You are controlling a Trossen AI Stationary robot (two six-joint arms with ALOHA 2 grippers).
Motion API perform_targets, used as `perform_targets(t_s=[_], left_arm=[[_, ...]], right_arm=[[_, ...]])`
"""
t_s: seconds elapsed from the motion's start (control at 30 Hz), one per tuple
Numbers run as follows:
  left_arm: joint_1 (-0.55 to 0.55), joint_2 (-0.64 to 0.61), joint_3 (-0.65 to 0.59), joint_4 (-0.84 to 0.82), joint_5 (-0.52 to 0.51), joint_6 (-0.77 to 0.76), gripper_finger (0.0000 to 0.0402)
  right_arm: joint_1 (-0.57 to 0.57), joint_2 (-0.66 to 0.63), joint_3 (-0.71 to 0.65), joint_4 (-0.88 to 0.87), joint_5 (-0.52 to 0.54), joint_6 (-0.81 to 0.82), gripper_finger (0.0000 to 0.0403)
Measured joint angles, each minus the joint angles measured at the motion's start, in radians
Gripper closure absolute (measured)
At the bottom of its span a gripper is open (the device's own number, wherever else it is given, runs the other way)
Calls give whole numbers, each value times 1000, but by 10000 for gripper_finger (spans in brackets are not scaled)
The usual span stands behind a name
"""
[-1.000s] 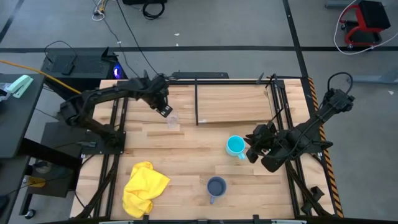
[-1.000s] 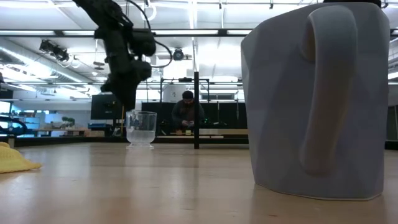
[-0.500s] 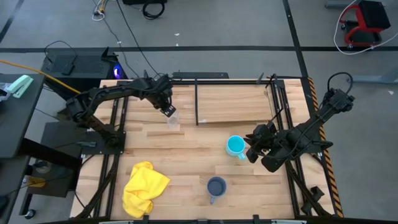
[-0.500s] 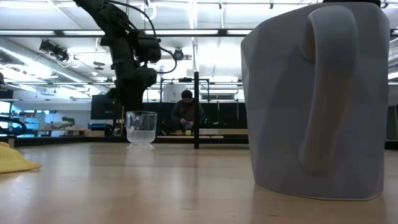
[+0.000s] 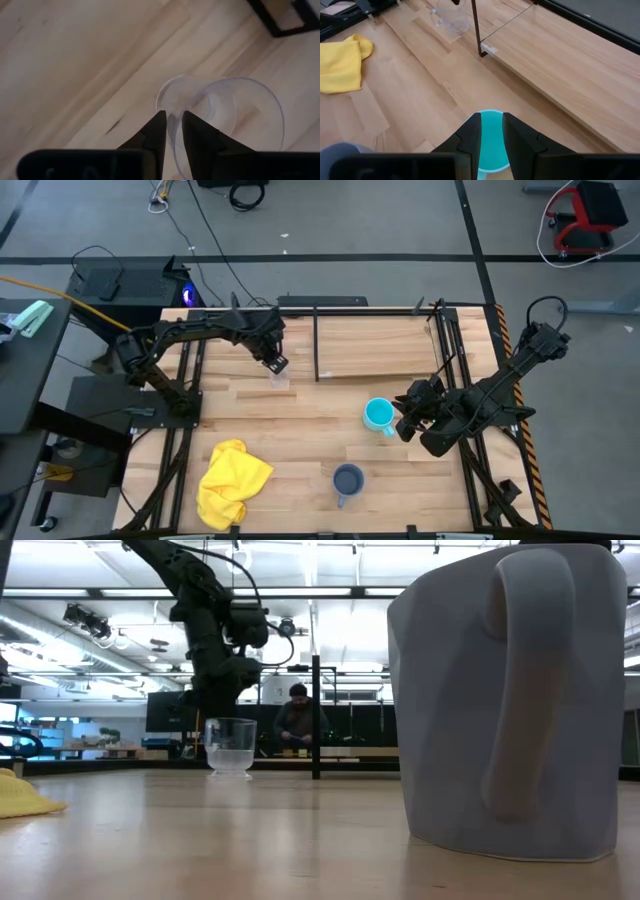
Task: Stack small to large cups/mugs on shelf
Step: Put the transparent mug on the shelf
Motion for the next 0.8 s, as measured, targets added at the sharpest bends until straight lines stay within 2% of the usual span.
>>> perform_targets(t_s=[0.43, 0.63, 0.8], left_arm=[[1, -4, 0, 2, -1, -7, 365], [0, -5, 0, 5, -1, -22, 392], [-4, -5, 0, 5, -1, -27, 389]], right_arm=[[0, 0, 0, 0, 0, 0, 317], [0, 0, 0, 0, 0, 0, 317], [0, 0, 0, 0, 0, 0, 317]])
